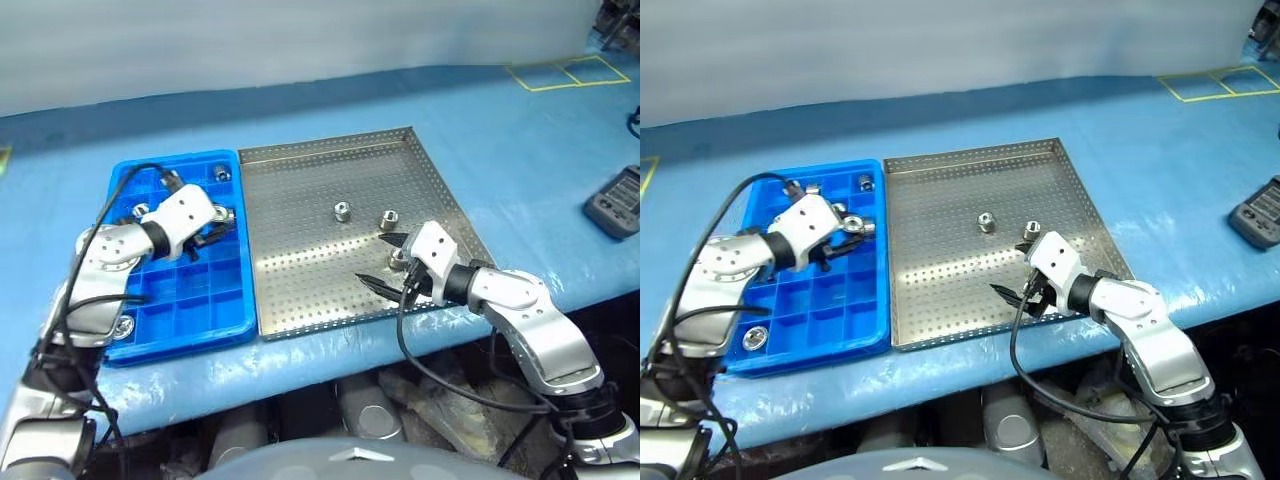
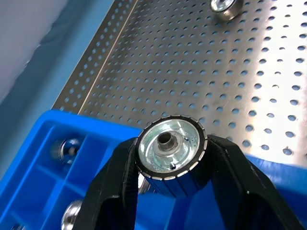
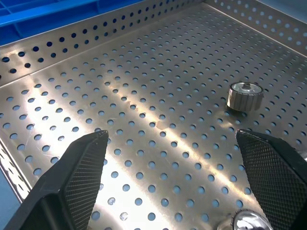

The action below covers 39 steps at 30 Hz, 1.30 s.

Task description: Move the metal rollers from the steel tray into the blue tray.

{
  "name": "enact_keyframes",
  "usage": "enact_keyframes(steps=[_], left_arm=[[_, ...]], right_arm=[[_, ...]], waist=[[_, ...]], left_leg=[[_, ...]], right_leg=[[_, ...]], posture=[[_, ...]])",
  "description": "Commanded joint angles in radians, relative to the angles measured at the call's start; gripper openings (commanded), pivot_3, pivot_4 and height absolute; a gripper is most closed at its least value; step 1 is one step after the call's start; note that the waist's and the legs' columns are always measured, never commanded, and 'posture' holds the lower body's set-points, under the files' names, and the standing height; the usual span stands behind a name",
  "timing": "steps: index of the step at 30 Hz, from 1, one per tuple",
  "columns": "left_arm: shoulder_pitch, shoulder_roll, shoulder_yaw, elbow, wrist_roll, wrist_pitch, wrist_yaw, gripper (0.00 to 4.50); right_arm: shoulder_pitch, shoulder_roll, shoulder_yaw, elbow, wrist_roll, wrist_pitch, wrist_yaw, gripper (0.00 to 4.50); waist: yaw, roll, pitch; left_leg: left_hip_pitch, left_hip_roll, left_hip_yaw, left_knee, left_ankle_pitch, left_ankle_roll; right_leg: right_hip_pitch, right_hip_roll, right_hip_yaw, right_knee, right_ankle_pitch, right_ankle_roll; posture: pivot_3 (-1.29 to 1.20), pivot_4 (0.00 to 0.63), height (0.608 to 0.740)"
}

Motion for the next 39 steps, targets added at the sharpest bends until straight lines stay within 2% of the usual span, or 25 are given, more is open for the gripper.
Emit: enact_keyframes(steps=[1, 6, 12, 20, 29, 35, 39], left_arm=[[0.054, 0.030, 0.066, -0.111, -0.013, 0.037, 0.022, 1.84], [0.181, 0.044, 0.129, -0.196, -0.023, 0.087, 0.040, 1.84], [0.255, 0.021, 0.145, -0.224, -0.030, 0.118, 0.080, 1.84], [0.300, 0.012, 0.136, -0.229, -0.042, 0.125, 0.113, 1.84], [0.310, 0.019, 0.109, -0.203, -0.041, 0.119, 0.130, 1.84], [0.269, -0.005, 0.103, -0.186, -0.029, 0.144, 0.185, 3.79], [0.247, -0.008, 0.093, -0.193, -0.045, 0.129, 0.181, 3.79]], right_arm=[[-0.021, 0.000, -0.006, 0.001, 0.004, -0.026, 0.015, 4.50], [-0.027, 0.000, -0.001, 0.010, 0.002, -0.030, 0.026, 4.50], [-0.040, -0.001, 0.006, 0.022, -0.001, -0.033, 0.036, 4.50], [-0.049, -0.001, 0.006, 0.028, -0.004, -0.035, 0.047, 4.50], [-0.058, 0.000, 0.009, 0.035, -0.009, -0.039, 0.053, 4.50], [-0.058, 0.005, 0.009, 0.034, -0.014, -0.043, 0.047, 4.50], [-0.056, 0.013, 0.005, 0.034, -0.016, -0.051, 0.036, 4.50]], waist=[[0.019, 0.000, 0.000], [0.057, 0.000, 0.000], [0.089, 0.000, 0.000], [0.114, 0.000, 0.000], [0.117, 0.000, 0.000], [0.120, 0.000, 0.000], [0.120, 0.000, 0.000]], left_leg=[[0.000, 0.000, -0.001, 0.000, 0.000, 0.000], [-0.001, 0.000, -0.003, 0.000, -0.001, -0.002], [-0.001, 0.000, -0.006, 0.000, -0.001, -0.003], [-0.001, 0.001, -0.009, 0.000, -0.001, -0.004], [-0.002, 0.001, -0.012, 0.000, 0.000, -0.004], [-0.002, 0.001, -0.013, 0.000, 0.000, -0.005], [-0.002, 0.001, -0.013, 0.000, 0.000, -0.006]], right_leg=[[0.000, 0.000, -0.001, 0.000, 0.000, 0.000], [-0.001, 0.000, -0.003, 0.000, -0.001, -0.002], [0.001, 0.000, -0.007, 0.000, -0.002, -0.004], [0.001, 0.000, -0.010, 0.000, -0.003, -0.006], [0.002, -0.001, -0.014, 0.000, -0.003, -0.007], [0.002, -0.001, -0.015, 0.001, -0.003, -0.007], [0.003, -0.001, -0.015, 0.001, -0.003, -0.008]], posture=[[-0.17, 0.150, 0.740], [-0.16, 0.150, 0.740], [-0.14, 0.150, 0.740], [-0.13, 0.150, 0.740], [-0.13, 0.150, 0.740], [-0.13, 0.150, 0.740], [-0.13, 0.150, 0.740]])
